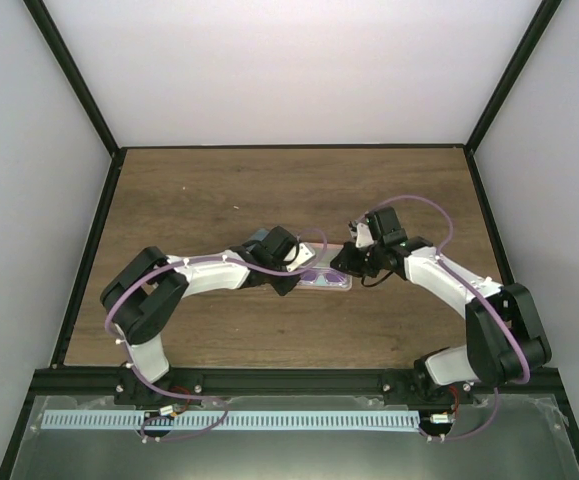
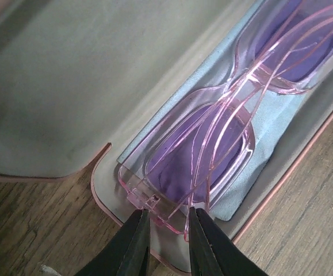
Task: Organize the sunglasses
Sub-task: Adjust the sunglasses in the sunglasses case, then close the sunglasses case at the center of the board.
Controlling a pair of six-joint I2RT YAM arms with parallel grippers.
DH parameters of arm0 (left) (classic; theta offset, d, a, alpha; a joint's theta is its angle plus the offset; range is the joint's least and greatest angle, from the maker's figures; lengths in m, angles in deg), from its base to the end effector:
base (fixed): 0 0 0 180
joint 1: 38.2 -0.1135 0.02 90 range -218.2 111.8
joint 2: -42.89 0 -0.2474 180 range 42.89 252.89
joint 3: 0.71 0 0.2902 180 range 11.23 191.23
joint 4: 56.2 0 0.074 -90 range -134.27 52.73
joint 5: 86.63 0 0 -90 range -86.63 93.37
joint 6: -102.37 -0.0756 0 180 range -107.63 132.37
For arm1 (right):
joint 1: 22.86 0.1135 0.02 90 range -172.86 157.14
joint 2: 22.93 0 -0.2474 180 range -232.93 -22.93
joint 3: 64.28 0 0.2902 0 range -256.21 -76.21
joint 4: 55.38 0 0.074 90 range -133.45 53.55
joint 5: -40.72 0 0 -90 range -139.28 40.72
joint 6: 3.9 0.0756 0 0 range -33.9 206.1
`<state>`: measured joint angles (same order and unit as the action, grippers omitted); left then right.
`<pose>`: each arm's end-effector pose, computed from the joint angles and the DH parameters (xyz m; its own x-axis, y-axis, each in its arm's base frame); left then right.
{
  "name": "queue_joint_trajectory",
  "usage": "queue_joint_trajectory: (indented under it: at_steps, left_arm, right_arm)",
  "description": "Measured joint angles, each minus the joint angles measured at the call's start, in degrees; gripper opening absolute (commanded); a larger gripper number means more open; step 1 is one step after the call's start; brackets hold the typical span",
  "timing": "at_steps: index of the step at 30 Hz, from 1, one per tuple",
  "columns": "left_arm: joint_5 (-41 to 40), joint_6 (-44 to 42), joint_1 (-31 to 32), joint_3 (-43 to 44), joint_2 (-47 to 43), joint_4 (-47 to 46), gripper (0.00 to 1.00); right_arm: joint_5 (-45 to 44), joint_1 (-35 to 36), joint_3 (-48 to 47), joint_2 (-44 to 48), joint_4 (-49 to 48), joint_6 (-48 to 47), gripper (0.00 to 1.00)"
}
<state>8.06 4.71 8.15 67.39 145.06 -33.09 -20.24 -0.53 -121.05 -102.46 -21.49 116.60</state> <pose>0.2671 -0.2890 0.0673 -0.4747 0.6901 -0.5463 0.8223 0.5690 0.0041 0.2817 0.1554 0.1275 -0.9596 0.0855 -0.2679 -0.1067 0.7705 0.6284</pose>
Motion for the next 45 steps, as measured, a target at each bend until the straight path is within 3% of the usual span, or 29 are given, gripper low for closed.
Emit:
queue_joint_trajectory:
  at_steps: [6, 16, 24, 28, 36, 45]
  left_arm:
    - [-3.13, -0.13, 0.17, -0.02, -1.42, 0.96, 0.22]
    - [-3.08, 0.11, 0.35, -0.02, -13.05, 1.27, 0.22]
    - [-0.44, 3.61, 7.65, -3.61, -14.25, -1.01, 0.22]
    - [-2.45, 6.99, 8.72, -4.87, -13.99, -1.29, 0.22]
    - [-9.16, 13.64, 7.63, -4.98, -14.23, -1.95, 0.23]
    - [-10.05, 20.13, 5.53, -5.18, -18.32, -4.61, 0.25]
  right_arm:
    - [-0.57, 0.00, -2.36, 0.00, 0.68, -0.72, 0.06]
    - [-0.63, -0.22, -9.03, -1.51, 1.75, -1.33, 0.06]
    - [-0.68, -0.76, -18.82, -7.28, 2.29, -2.69, 0.03]
    - [1.09, -0.76, -15.91, -6.47, 0.79, -2.54, 0.02]
    - [6.51, -0.76, 2.27, -1.95, -4.17, -0.59, 0.01]
    - [7.17, -0.79, 4.94, -3.63, -10.78, 1.22, 0.01]
